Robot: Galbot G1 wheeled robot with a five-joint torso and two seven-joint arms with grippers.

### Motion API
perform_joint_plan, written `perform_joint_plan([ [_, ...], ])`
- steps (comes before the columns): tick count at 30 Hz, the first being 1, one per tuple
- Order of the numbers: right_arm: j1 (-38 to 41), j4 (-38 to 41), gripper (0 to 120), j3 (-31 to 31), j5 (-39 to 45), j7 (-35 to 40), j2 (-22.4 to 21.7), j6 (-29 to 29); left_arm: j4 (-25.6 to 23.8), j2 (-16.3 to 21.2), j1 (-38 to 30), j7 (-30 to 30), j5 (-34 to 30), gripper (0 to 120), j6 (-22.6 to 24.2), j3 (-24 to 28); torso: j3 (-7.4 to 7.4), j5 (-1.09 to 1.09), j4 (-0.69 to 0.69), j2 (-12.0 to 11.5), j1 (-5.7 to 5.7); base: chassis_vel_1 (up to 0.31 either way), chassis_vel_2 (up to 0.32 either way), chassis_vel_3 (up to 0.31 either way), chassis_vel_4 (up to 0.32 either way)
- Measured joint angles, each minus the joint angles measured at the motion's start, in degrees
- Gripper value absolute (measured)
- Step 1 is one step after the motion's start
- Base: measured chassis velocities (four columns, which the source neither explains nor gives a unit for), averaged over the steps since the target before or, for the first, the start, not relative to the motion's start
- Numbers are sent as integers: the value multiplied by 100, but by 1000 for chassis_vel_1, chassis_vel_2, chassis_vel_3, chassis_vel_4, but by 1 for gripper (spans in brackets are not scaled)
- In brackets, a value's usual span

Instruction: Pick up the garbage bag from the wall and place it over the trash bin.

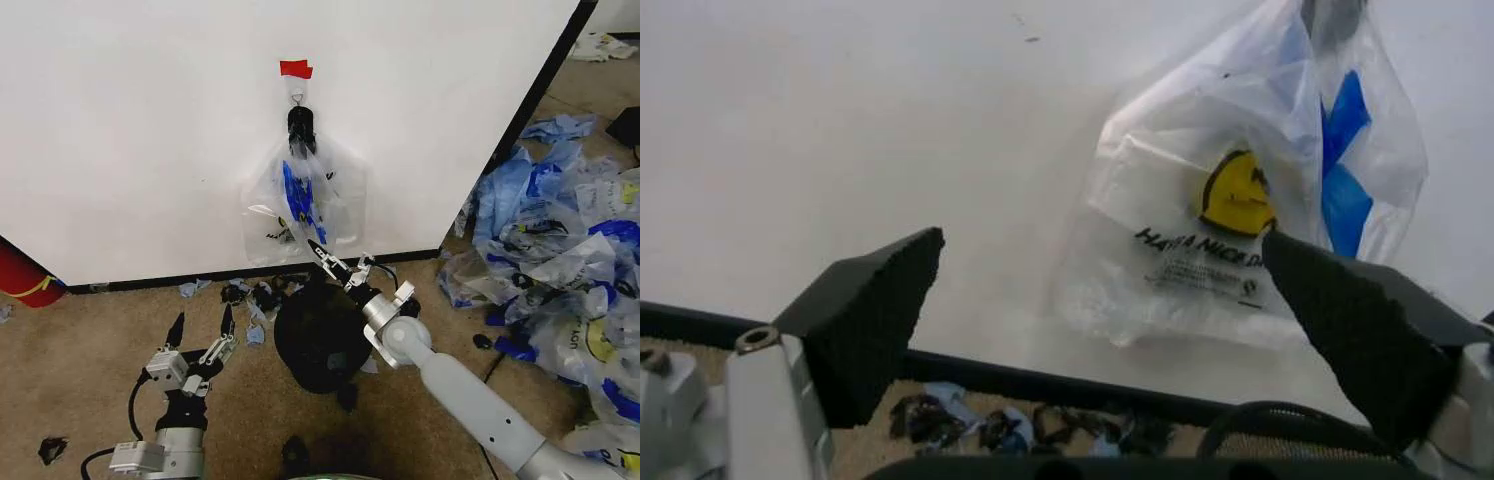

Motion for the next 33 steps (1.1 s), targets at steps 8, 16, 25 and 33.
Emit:
perform_joint_plan([
  [8, 5, -76, 18, -45, -24, -155, 87, -64, 27, 20, -26, -5, -23, 94, 13, 46, 0, 0, 0, 0, 0, 0, 0, 0, 0],
  [16, 31, -123, 0, -34, 19, -348, 124, 40, 74, -2, -58, -7, -12, 94, 20, 117, 0, 0, 0, 0, 0, 0, 0, 0, 0],
  [25, -94, 48, 0, 33, -136, -1023, -111, 295, 113, 0, -86, -14, -2, 94, 23, 156, -1, 1, 1, 0, 0, 0, 0, 0, 0],
  [33, -561, 450, 0, 434, -390, -1528, -515, 521, 182, -35, -114, -21, 75, 94, 35, 299, -1, 1, 0, 0, 0, 0, 0, 0, 0],
])
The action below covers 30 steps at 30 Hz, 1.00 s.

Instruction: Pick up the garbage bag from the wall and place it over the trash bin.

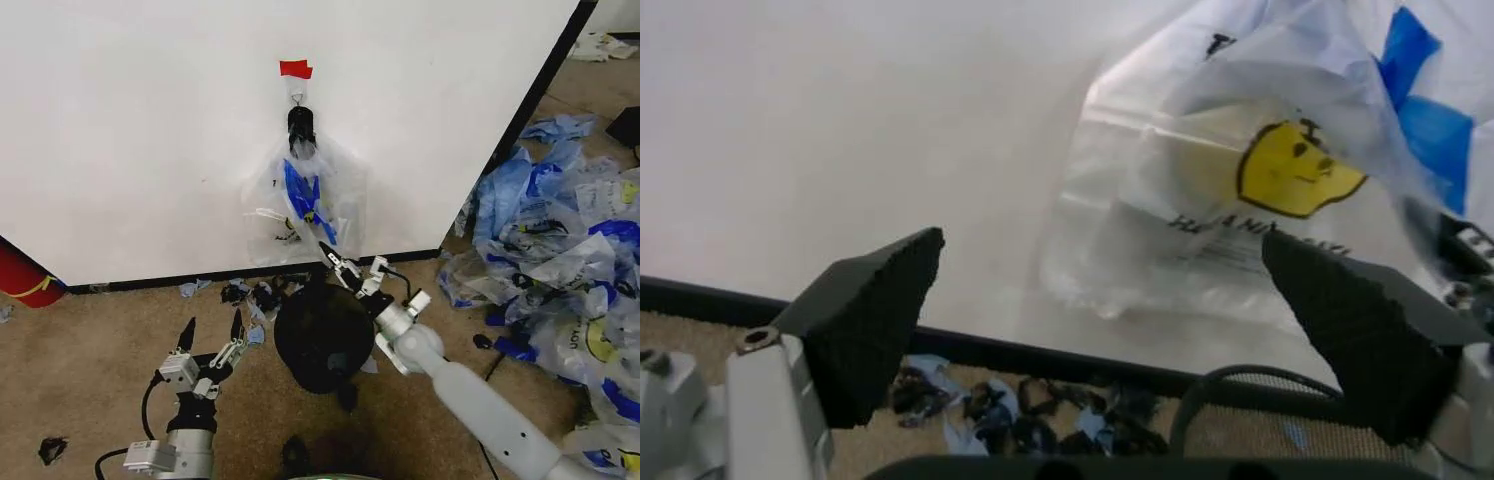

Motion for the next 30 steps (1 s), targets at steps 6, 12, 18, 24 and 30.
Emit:
perform_joint_plan([
  [6, -214, 73, 0, 132, -93, -254, -161, 138, 1, -5, -2, 0, 37, 94, 25, 57, 0, 0, 1, 0, 0, 0, 0, 0, 0],
  [12, -386, 116, 0, 250, -223, -563, -282, 158, 10, -36, 22, 0, 108, 94, 30, 116, 1, 0, 0, 0, 0, 0, 0, 0, 0],
  [18, -393, 72, 0, 217, -516, -530, -308, 160, 12, -77, 60, 6, 178, 94, 26, 144, 1, -1, 0, 0, 0, 0, 0, 0, 0],
  [24, -382, 11, 0, 74, -980, -407, -307, 137, -36, -94, 119, 9, 205, 94, 3, 140, 1, -1, 1, 0, 0, 0, 0, 0, 0],
  [30, -445, 9, 0, 29, -1317, -573, -357, 116, -84, -91, 147, 11, 227, 94, -12, 125, 1, 0, 1, 0, 0, 0, 0, 0, 0],
])
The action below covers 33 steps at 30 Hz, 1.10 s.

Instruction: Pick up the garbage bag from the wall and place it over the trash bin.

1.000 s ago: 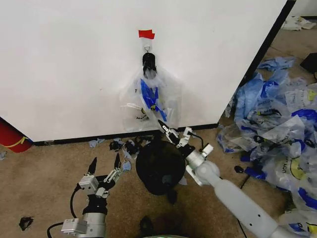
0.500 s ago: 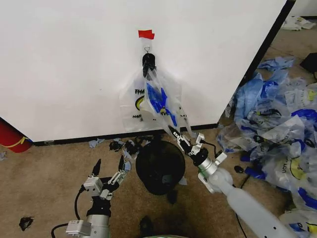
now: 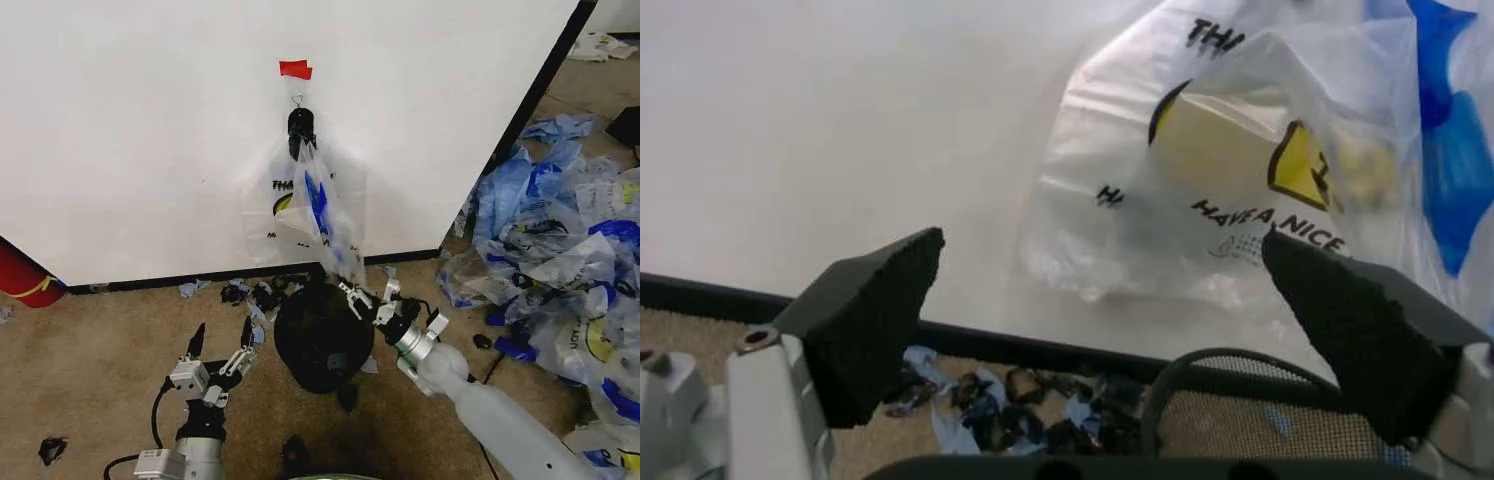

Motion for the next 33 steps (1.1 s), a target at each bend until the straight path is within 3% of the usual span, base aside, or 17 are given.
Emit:
perform_joint_plan([
  [10, -63, 100, 0, 143, -181, -232, -257, 20, 14, -24, -5, 6, 38, 94, -5, 101, 0, -1, -1, 0, 0, 0, 0, 0, 0],
  [23, -116, 235, 0, 351, 238, -251, -137, 111, -53, 7, 8, 68, 121, 94, -38, 199, 0, 0, 0, 0, 0, 0, 0, 0, 0],
  [29, 118, 177, 0, 350, 525, -90, -78, 108, -111, 171, -20, 89, 113, 94, -41, 226, 0, -2, 1, 0, 0, 0, 0, 0, 0],
  [33, 312, 142, 0, 283, 704, -48, -6, 71, -183, 574, -250, 66, -90, 94, -40, 168, 0, -2, 0, 0, 0, 0, 0, 0, 0],
])
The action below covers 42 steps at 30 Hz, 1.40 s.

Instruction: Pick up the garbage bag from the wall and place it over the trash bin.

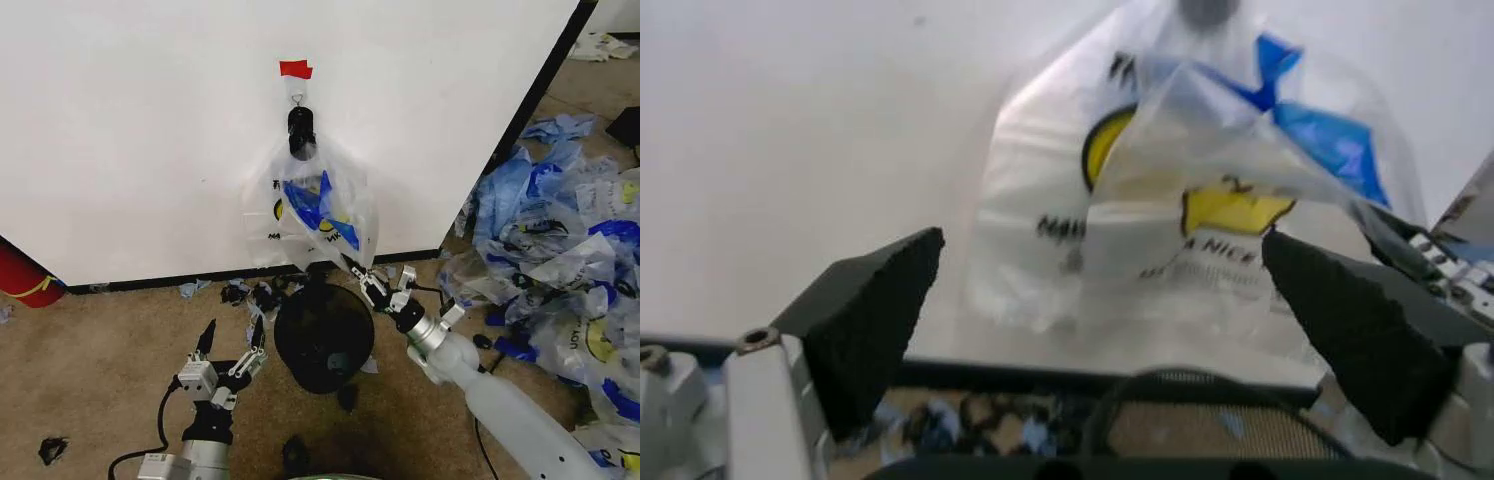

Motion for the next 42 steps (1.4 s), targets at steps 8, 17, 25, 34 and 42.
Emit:
perform_joint_plan([
  [8, 313, -97, 0, -190, 78, 130, 120, -21, 36, 837, -638, -60, -440, 94, 75, -9, 1, 0, 1, 0, 0, 0, 0, 0, 0],
  [17, 590, -210, 0, -375, -13, 165, 186, -19, 212, 1870, -2148, -162, -1336, 94, 392, 521, 1, 0, 1, 0, 0, 0, 0, 0, 0],
  [25, 307, -76, 0, -233, -380, 75, 157, -4, 500, 2666, -3960, -357, -1934, 94, 571, 1551, 1, 1, -2, 0, 1, 0, 0, 0, 0],
  [34, -1, 1, 0, 7, -625, 22, 108, 40, 796, 2987, -5813, -413, -2292, 94, 894, 2910, 0, 1, 1, 0, 0, 0, 0, 0, 0],
  [42, -27, 12, 0, 82, -625, 10, 133, 48, 1240, 2824, -7168, -434, -2300, 94, 997, 4231, 0, 1, 0, 0, 0, 0, 0, 0, 0],
])
